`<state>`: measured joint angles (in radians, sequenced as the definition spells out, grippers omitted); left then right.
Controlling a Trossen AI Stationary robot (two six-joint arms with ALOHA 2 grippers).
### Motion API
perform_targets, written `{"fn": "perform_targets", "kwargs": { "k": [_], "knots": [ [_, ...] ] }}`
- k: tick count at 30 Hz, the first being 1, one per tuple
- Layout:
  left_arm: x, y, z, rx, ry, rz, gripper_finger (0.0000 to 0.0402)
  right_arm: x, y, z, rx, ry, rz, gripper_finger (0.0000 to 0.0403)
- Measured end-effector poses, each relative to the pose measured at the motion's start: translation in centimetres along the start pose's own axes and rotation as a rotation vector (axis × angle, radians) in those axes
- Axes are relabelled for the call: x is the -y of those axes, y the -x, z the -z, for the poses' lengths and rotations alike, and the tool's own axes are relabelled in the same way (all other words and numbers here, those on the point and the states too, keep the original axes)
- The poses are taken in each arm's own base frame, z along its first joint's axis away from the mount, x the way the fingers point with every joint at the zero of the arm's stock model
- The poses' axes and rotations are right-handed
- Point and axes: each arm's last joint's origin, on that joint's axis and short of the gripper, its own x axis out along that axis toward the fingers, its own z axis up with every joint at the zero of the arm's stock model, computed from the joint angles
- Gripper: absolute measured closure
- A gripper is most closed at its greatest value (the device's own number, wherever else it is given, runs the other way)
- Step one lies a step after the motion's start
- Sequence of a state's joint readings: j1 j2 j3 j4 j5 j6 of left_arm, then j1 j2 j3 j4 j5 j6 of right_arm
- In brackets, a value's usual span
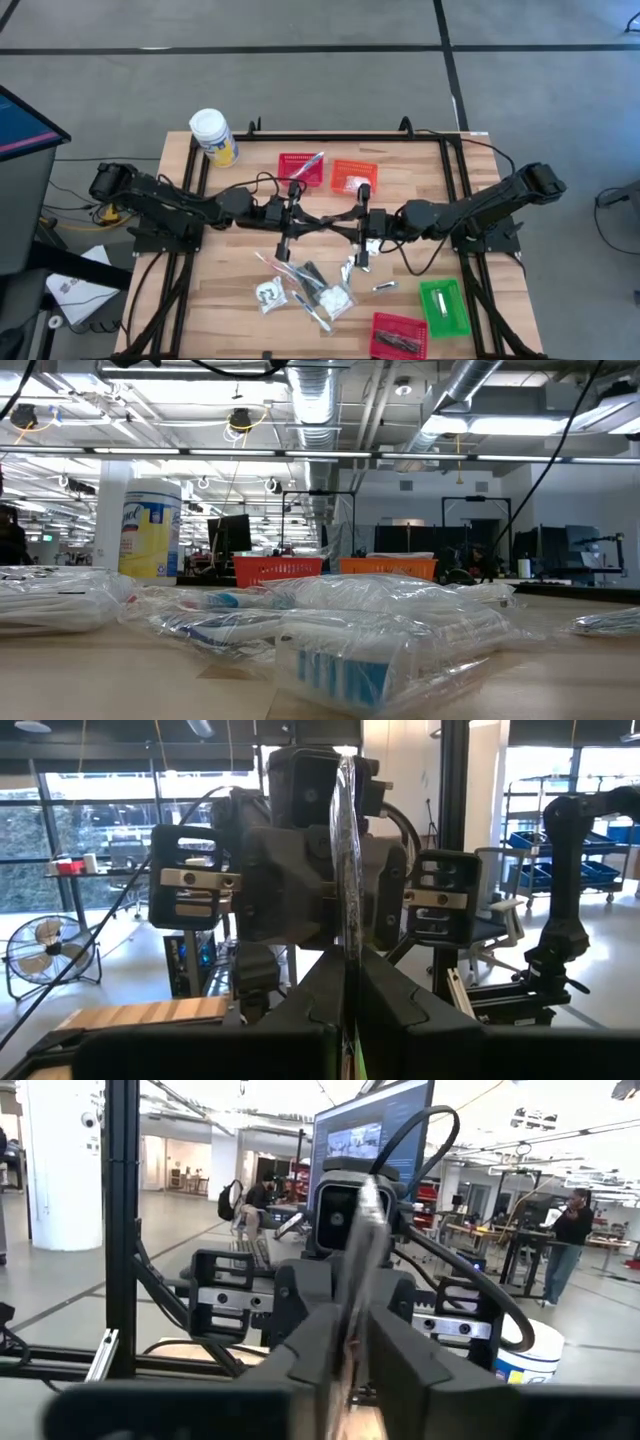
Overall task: Pick & Place Travel size toiletries
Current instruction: Put the black hair comb into the bottom red bin
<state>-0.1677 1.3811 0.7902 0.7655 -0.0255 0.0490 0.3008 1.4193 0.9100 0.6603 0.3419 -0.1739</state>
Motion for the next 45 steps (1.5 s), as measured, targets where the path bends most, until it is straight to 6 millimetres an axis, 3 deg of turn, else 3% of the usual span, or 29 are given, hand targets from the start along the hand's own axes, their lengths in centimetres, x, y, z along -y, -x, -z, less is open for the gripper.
{"fn": "perform_targets", "kwargs": {
  "k": [3,8,18,23,28,33,45],
  "knots": [
    [0.0,0.0,0.1,-0.005,-0.001,-0.001,0.0395,-0.1,0.0,0.1,-0.009,0.017,-0.004,0.039],
    [-0.1,0.0,0.1,-0.008,-0.008,-0.021,0.037,-0.4,0.2,0.1,-0.021,0.032,0.048,0.0382],
    [-0.7,0.1,0.2,-0.024,-0.009,-0.23,0.0167,-2.7,3.6,-3.1,-0.029,0.197,0.197,0.0389],
    [-0.7,0.1,0.2,-0.024,-0.009,-0.241,0.0102,-3.7,6.0,-4.5,-0.065,0.232,0.147,0.0397],
    [-0.7,0.1,0.2,-0.024,-0.009,-0.241,0.0088,-3.2,9.0,-5.6,-0.231,0.033,0.06,0.0394],
    [-0.7,0.1,0.2,-0.024,-0.009,-0.241,0.0087,-3.6,10.8,-4.6,-0.43,-0.241,-0.065,0.0399],
    [-0.7,0.1,0.1,-0.013,-0.004,-0.232,0.0087,-10.3,10.9,0.4,-0.905,-0.498,-0.384,0.0394]
  ]
}}
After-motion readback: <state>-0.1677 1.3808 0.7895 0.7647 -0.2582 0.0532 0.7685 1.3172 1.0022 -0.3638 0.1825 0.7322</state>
